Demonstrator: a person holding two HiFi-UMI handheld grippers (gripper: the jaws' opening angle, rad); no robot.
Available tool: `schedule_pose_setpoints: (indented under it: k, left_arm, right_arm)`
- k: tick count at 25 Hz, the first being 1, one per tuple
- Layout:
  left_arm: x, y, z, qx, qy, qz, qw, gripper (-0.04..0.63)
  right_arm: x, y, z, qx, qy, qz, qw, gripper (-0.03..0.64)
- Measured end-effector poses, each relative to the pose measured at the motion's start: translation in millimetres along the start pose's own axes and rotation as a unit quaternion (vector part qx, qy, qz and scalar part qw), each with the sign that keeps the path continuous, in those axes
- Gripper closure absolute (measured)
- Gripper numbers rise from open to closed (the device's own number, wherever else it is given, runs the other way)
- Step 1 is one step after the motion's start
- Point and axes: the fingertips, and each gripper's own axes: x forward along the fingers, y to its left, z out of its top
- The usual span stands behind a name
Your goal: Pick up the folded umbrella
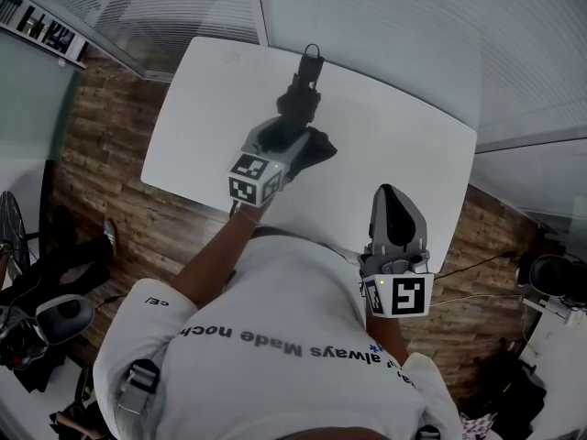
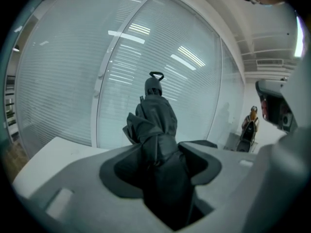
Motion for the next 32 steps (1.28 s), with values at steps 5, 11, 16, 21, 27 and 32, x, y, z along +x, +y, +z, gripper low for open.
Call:
schedule_pose_setpoints:
  k: [5, 11, 16, 21, 27, 32]
  left_arm:
    - [-15.7, -12.8, 34.5, 0.015, -0.04, -0.006, 0.9991, 0.362]
    - [-36.7, -31.8, 71.0, 0.029, -0.083, -0.014, 0.996, 0.362]
    - [-53.5, -40.4, 97.1, 0.05, -0.111, -0.01, 0.9925, 0.362]
    - [-77.0, -47.6, 118.4, 0.072, -0.139, -0.005, 0.9876, 0.362]
    - [-94.4, -56.1, 139.9, 0.088, -0.165, 0.001, 0.9823, 0.362]
    - [-114.4, -60.5, 151.4, 0.097, -0.184, 0.005, 0.9781, 0.362]
  right_arm:
    - [-0.9, -0.5, 6.4, -0.003, -0.005, 0.0, 1.0, 0.615]
    - [-7.6, -4.3, 12.2, -0.007, -0.012, -0.002, 1.0, 0.615]
    - [-6.6, -6.8, 14.8, -0.01, -0.014, -0.003, 1.0, 0.615]
    - [-8.1, -5.0, 18.8, -0.017, -0.017, -0.007, 1.0, 0.615]
    - [-7.0, -12.8, 21.1, -0.021, -0.018, -0.014, 1.0, 0.615]
    - [-7.6, -12.6, 23.3, -0.023, -0.021, -0.019, 0.999, 0.615]
